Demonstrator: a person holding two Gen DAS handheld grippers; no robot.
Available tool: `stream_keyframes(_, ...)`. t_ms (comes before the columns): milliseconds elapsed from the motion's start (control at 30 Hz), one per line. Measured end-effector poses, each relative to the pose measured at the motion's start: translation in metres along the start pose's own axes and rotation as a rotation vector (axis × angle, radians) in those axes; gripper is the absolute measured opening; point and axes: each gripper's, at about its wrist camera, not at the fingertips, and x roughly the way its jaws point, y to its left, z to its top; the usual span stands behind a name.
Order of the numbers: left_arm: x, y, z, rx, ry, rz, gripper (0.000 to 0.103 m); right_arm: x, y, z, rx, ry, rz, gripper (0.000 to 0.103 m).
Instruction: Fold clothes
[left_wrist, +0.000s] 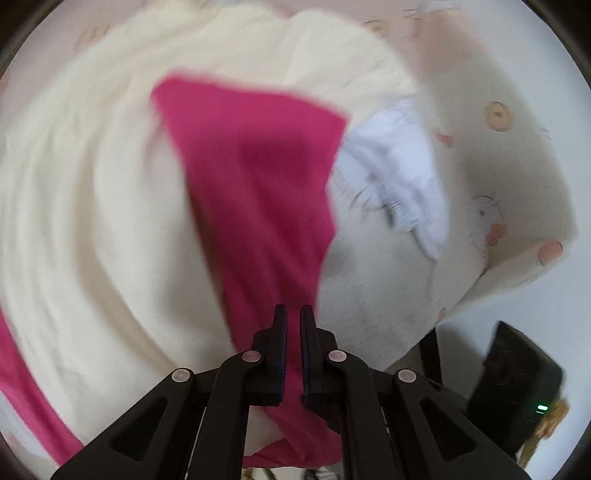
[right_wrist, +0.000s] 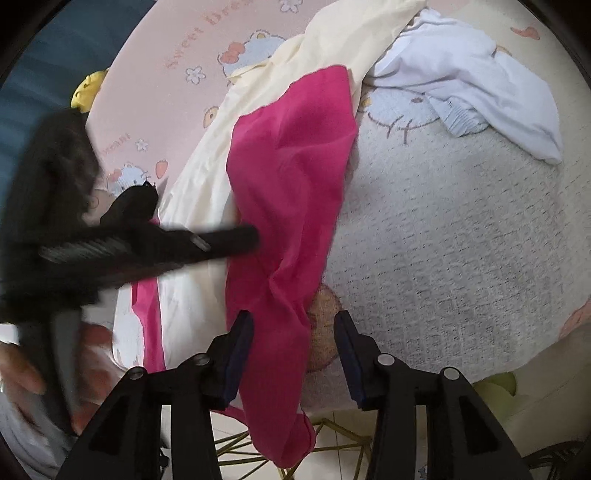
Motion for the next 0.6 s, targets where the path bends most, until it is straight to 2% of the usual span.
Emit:
stream_keyframes(67, -0.01, -0.007, 0.011, 0.053, -0.014, 0.036, 0.006, -0.003, 0.001, 0.001, 0.001, -0.023, 0.0, 0.045)
stream_keyframes(100, -0.01, -0.002, 0.015, 0.032, 0.0, 0.005, 0.006, -0.007, 0.001, 0.003, -0.001, -0.05, -0.007, 0.045)
stream_keyframes(133, -0.009, 0.004, 0.018, -0.011, 0.023, -0.044, 0.012, -0.01, 0.002, 0.004, -0.002, -0.076, -0.015, 0.045)
stream_keyframes(167, -0.007, 0.015, 0.02, -0.096, 0.062, -0.131, 0.031, -0.015, 0.003, 0.005, -0.001, -0.109, -0.014, 0.045)
stream_keyframes(200, -0.005, 0.023, 0.02, -0.167, 0.09, -0.203, 0.045, -0.02, 0.003, 0.008, 0.007, -0.148, 0.003, 0.045)
stream_keyframes(233, -0.006, 0.025, 0.02, -0.203, 0.092, -0.242, 0.07, -0.026, 0.001, 0.012, 0.029, -0.186, 0.031, 0.045)
stream_keyframes(267, -0.008, 0.025, 0.019, -0.224, 0.082, -0.276, 0.079, -0.031, -0.001, 0.015, 0.058, -0.216, 0.068, 0.045)
stream_keyframes(367, -0.014, 0.025, 0.018, -0.273, 0.054, -0.359, 0.079, -0.035, -0.008, 0.02, 0.135, -0.253, 0.148, 0.045)
stream_keyframes(433, -0.016, 0.022, 0.019, -0.235, 0.052, -0.295, 0.079, -0.036, -0.008, 0.021, 0.139, -0.264, 0.142, 0.045)
stream_keyframes(600, -0.003, 0.033, 0.021, -0.237, 0.087, -0.14, 0.079, -0.017, -0.002, 0.019, 0.091, -0.169, 0.047, 0.045)
